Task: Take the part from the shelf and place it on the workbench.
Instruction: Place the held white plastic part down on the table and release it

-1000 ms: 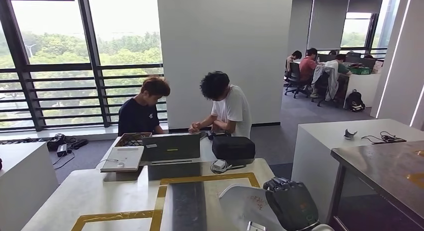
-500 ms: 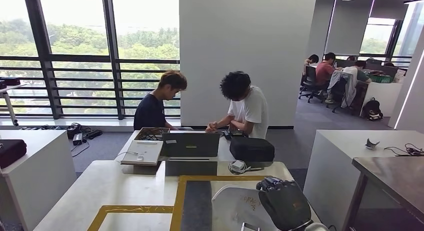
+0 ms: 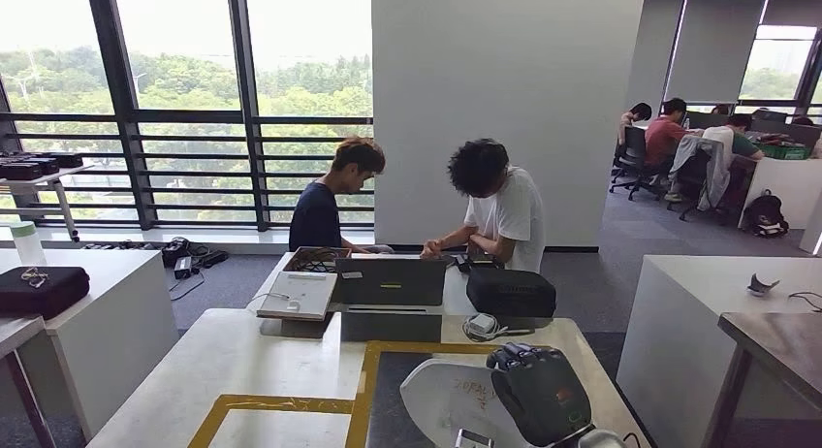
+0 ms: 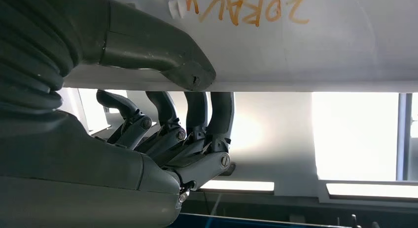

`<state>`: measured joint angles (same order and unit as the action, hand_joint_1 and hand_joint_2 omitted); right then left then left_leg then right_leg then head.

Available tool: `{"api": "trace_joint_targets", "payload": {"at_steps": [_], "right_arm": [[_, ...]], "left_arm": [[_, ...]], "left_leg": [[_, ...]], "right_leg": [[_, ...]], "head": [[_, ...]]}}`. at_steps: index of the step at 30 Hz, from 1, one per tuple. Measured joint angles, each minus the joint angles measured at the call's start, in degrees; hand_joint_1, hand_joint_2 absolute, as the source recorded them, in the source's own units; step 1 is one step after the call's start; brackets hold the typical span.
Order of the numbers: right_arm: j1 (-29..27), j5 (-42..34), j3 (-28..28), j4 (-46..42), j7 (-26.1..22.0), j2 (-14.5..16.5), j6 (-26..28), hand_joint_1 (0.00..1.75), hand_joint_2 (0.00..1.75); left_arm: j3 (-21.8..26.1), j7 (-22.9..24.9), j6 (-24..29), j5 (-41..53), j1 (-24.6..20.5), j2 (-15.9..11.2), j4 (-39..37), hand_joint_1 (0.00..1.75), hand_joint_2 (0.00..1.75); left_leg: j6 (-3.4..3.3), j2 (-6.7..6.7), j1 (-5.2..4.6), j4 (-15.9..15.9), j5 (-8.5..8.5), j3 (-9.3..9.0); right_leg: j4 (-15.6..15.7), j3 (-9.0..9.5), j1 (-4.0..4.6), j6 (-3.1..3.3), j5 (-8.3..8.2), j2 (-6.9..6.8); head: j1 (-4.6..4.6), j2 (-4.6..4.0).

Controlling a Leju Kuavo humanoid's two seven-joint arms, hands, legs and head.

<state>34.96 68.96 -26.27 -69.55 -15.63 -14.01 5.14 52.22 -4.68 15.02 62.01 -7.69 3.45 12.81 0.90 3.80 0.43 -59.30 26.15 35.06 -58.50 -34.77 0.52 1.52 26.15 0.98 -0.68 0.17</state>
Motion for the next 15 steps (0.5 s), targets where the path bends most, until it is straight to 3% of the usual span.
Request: {"api": "trace_joint_targets", "payload": {"at_steps": [4,6,7,8,9,11,15], "right_arm": [[0.0,0.0,0.0,0.0,0.0,0.2,0.0,1.75,1.75],[-0.1,0.0,-0.1,0.2,0.0,0.4,-0.1,1.75,1.75],[-0.2,0.0,-0.2,0.4,0.1,0.5,-0.2,1.75,1.75],[-0.3,0.0,-0.2,0.6,0.1,0.6,-0.3,1.75,1.75],[-0.2,-0.1,-0.3,0.8,0.2,0.6,-0.4,1.75,1.75],[0.2,-0.2,-0.4,1.4,0.5,0.7,-0.6,1.75,1.75],[1.5,-0.7,-0.4,4.0,0.7,1.2,-0.3,1.75,1.75]], "left_arm": [[0.0,0.0,0.0,0.0,0.0,0.1,0.0,0.00,1.75],[0.0,-0.1,0.0,0.1,-0.1,0.1,0.1,0.00,1.75],[0.0,-0.1,0.0,0.1,-0.2,0.1,0.1,0.00,1.75],[0.0,-0.2,0.0,0.2,-0.2,0.0,0.2,0.00,1.75],[0.0,-0.2,0.0,0.2,-0.2,0.0,0.2,0.00,1.75],[0.0,-0.3,-0.1,0.2,-0.3,0.0,0.2,0.00,1.75],[0.0,-0.8,-1.6,0.3,-0.4,0.2,0.2,0.00,1.75]], "left_leg": [[0.22,-0.66,-0.19,-0.9,0.69,0.32],[0.90,-2.38,0.00,-8.1,3.47,3.99],[1.23,-3.05,0.13,-10.1,3.68,5.09],[1.53,-3.54,0.27,-10.1,2.92,5.21],[1.52,-3.73,0.28,-6.3,1.10,3.39],[0.92,-3.82,0.21,-0.6,-0.65,0.47],[0.04,-3.49,0.15,0.3,-0.83,0.06]], "right_leg": [[0.6,0.49,-0.36,0.12,-0.23,-0.32],[0.9,1.00,-0.61,0.26,-0.22,-1.12],[0.8,1.12,-0.68,0.22,-0.06,-1.46],[0.6,1.23,-0.75,0.04,0.15,-1.81],[0.4,1.28,-0.79,-0.25,0.37,-1.97],[0.0,1.18,-0.63,-0.64,0.73,-2.06],[0.0,1.17,-0.21,0.51,0.60,-1.99]], "head": [[0.05,0.00],[0.26,0.00],[0.37,0.00],[0.41,0.00],[0.42,0.00],[0.39,0.00],[0.27,0.00]]}}
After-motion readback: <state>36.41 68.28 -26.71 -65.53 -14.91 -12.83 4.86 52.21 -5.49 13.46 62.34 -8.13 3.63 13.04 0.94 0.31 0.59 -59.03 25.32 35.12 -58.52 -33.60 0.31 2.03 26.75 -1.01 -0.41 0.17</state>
